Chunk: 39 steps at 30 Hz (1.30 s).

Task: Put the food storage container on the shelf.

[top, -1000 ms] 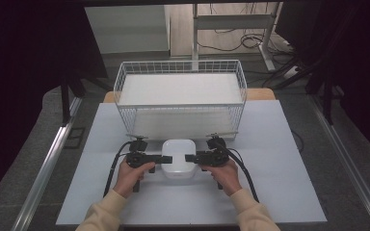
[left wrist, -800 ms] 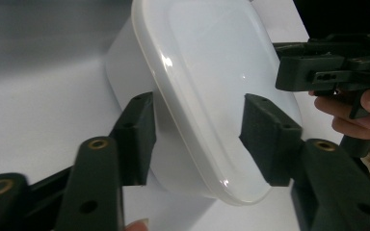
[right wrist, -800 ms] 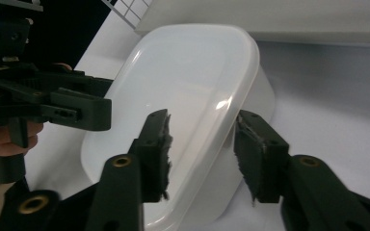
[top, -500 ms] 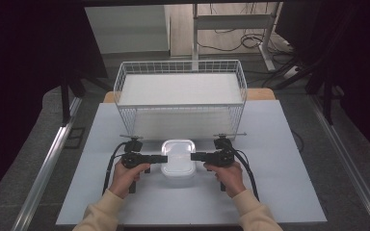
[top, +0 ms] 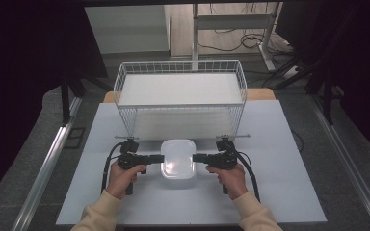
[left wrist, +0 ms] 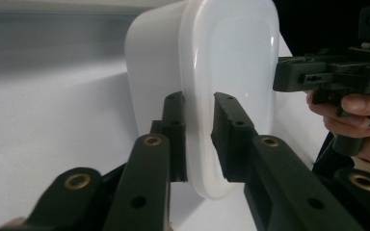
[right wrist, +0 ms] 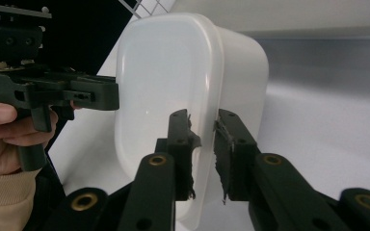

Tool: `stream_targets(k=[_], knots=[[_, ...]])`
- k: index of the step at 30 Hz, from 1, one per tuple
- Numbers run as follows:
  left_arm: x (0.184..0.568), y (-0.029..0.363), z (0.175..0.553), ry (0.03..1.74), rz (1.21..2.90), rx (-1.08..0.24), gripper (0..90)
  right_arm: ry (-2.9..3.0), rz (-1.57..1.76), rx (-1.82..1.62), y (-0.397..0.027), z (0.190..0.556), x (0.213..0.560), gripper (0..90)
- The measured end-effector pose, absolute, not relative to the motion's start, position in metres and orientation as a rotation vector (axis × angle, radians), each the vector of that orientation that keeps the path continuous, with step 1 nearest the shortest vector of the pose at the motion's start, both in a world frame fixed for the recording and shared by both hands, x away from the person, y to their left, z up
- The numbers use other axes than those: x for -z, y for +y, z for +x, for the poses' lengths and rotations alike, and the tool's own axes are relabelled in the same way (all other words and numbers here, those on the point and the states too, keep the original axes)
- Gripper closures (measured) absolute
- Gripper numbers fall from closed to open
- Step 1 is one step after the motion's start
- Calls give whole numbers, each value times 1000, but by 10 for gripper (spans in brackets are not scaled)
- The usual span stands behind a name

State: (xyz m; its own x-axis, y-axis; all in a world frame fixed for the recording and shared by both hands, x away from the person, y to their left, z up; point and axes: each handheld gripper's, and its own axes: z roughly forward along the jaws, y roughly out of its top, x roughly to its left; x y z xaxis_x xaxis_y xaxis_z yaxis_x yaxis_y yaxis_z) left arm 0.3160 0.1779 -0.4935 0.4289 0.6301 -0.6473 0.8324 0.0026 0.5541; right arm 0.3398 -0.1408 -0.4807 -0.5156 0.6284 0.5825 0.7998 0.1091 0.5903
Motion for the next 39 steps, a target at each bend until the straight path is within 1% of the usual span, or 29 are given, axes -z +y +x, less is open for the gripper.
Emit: stream_targets(k=[2, 11, 15, 27, 34, 39], knots=[[492, 179, 315, 1272, 1701, 260, 786, -2203, -1421, 1383, -142, 339, 480, 791], [487, 180, 311, 1246, 1702, 234, 786, -2221, -1392, 1411, -142, 337, 475, 794], [478, 180, 306, 1220, 1701, 204, 786, -2243, -1369, 1440, -143, 333, 466, 795], [442, 177, 289, 1124, 1717, 57, 786, -2350, -1264, 1585, -144, 318, 430, 796], [431, 177, 284, 1095, 1718, 13, 787, -2394, -1228, 1636, -144, 311, 417, 796], [427, 177, 283, 1079, 1719, 5, 787, -2413, -1210, 1659, -144, 308, 410, 797]])
